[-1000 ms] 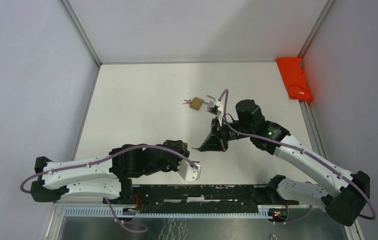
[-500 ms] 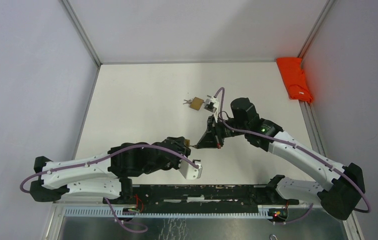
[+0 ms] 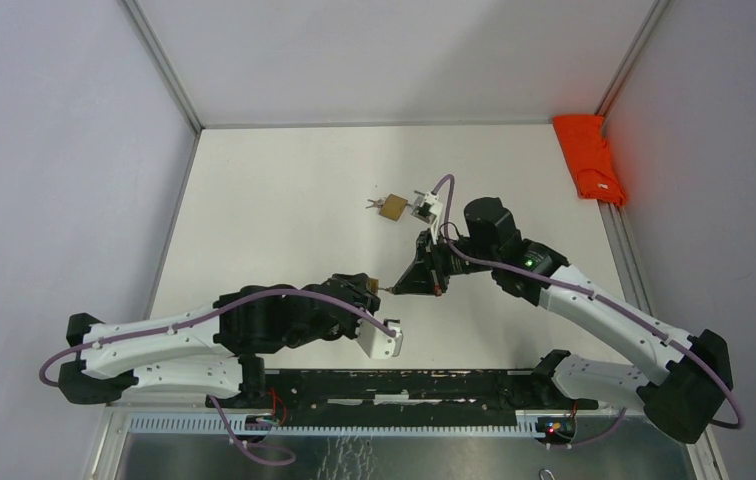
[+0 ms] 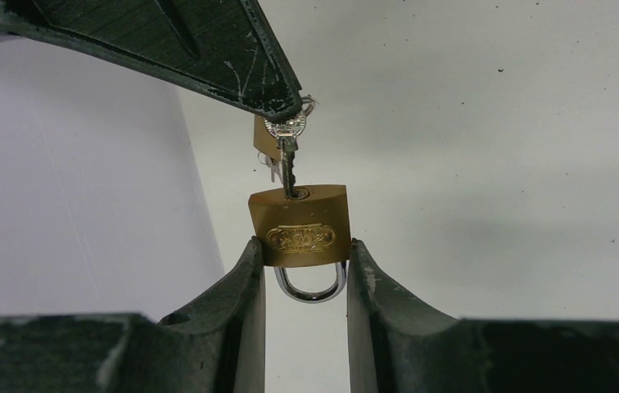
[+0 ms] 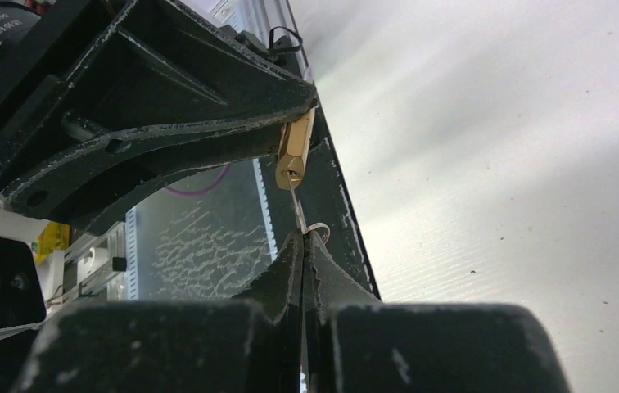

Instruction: Unlock with the key

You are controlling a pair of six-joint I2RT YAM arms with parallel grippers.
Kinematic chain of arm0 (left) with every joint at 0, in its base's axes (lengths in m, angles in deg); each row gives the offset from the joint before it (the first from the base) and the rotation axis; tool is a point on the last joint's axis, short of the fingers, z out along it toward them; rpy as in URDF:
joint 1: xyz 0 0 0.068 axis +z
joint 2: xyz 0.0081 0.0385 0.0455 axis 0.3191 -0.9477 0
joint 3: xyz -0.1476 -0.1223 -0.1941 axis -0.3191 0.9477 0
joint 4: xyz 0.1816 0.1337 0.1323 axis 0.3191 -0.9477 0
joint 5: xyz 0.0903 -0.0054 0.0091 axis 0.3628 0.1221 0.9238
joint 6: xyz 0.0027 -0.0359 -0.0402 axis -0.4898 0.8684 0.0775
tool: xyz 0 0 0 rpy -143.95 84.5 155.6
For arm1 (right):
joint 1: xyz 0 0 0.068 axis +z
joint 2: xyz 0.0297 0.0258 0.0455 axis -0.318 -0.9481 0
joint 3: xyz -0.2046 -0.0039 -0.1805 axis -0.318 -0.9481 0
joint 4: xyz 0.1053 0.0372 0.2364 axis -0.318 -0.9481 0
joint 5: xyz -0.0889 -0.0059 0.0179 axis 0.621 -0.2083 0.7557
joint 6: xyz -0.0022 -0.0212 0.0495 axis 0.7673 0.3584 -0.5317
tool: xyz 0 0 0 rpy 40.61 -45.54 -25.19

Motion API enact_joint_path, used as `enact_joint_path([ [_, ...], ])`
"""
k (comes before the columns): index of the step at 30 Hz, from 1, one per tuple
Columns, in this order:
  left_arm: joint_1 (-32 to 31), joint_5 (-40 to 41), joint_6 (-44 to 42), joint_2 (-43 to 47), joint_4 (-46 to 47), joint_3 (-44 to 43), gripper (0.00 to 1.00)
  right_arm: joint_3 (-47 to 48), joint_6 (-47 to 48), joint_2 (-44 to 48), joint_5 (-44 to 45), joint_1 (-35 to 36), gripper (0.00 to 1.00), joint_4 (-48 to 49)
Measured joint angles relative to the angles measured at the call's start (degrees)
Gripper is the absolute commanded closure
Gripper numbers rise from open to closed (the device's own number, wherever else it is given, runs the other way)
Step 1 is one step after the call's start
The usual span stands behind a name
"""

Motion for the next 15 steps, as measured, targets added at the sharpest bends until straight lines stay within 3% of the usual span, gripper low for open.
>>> enact_joint_path([
  [15, 0.0, 0.0, 0.0, 0.4, -0.2, 0.0, 0.98, -1.0, -0.6, 1.1, 2.0, -0.1, 1.0, 0.1],
])
